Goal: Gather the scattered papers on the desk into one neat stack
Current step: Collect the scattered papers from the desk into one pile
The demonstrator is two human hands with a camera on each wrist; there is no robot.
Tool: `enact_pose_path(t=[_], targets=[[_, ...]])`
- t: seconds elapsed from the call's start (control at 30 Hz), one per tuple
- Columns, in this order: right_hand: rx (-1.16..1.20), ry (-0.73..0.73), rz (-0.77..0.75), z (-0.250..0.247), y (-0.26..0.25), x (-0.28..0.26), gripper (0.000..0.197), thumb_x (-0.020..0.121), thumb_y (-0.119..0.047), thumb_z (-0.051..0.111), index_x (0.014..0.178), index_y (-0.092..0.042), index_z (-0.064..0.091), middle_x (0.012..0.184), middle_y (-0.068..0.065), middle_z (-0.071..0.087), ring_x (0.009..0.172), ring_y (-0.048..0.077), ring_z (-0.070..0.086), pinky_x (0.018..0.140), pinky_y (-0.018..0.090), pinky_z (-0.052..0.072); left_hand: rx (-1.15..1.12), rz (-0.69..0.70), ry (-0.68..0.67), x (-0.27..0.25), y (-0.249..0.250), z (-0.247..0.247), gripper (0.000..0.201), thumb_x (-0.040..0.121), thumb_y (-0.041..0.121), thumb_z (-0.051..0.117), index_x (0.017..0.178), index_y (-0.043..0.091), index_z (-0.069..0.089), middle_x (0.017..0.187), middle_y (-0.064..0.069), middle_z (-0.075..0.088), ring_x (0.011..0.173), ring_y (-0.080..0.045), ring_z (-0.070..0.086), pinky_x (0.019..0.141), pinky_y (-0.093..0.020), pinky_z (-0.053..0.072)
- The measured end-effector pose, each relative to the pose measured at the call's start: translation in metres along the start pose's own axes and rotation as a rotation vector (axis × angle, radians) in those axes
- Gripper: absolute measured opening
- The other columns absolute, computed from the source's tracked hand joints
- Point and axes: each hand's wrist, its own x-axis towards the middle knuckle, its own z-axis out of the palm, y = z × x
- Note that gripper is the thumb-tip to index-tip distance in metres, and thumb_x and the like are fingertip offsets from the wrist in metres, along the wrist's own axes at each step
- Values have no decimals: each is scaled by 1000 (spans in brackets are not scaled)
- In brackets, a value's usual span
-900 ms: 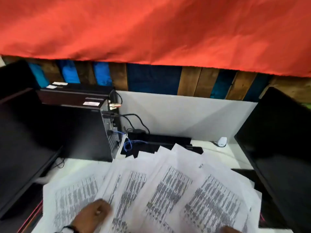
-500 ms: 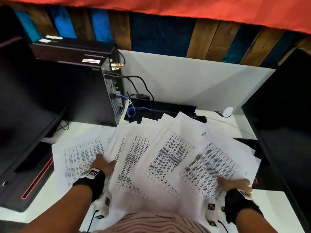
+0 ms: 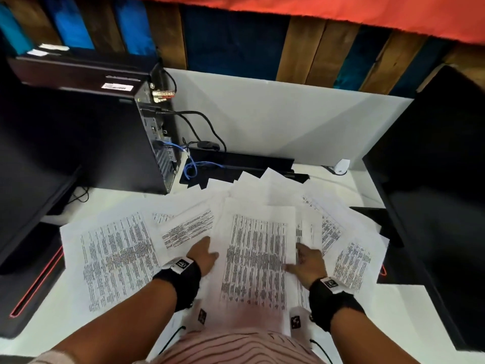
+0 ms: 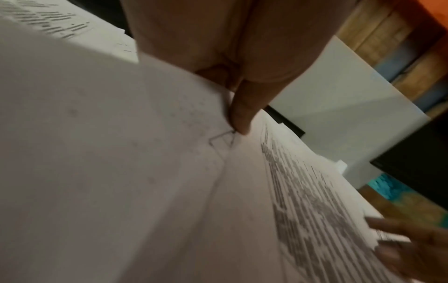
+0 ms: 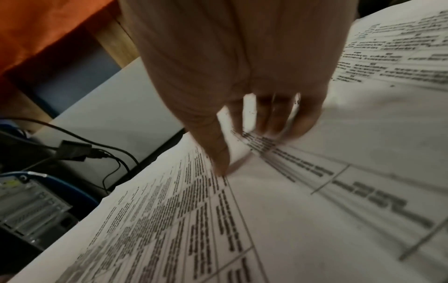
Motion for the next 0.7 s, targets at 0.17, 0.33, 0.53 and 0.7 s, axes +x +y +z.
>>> enact_pose_path(t=[0.17,0.33,0.53,0.7], targets=[[-59,214,298,-16,-6,-22,78,79,-45,67,139,-8,34,139,20,36,128,40,37,103,46,37,-123,-81,104,-3,-19,-6,57,95,20,48,146,1,28,150,-20,38,135,-33,40,112,-39,34],[309,63,118,-1,-16,-17,46,87,-23,60,129,-8,47,122,14,59,109,32,61,96,39,50,-70,-24,-32,-15,-4,19,75,97,39,46,152,6,7,161,-13,14,147,-28,21,116,-37,22],[497,51,66,-9,-15,-22,54,99,-46,32,133,-6,45,131,18,55,117,35,54,99,34,40,-38,31,-36,-19,6,32,79,95,19,53,153,11,1,162,-8,5,149,-23,10,119,-32,13],[453,-18,10,-13,2,-16,63,99,-46,35,148,-8,27,155,11,30,143,27,29,116,34,21,-85,-13,-87,-21,-2,28,85,93,22,58,153,11,-1,162,-7,5,149,-24,12,118,-34,15]])
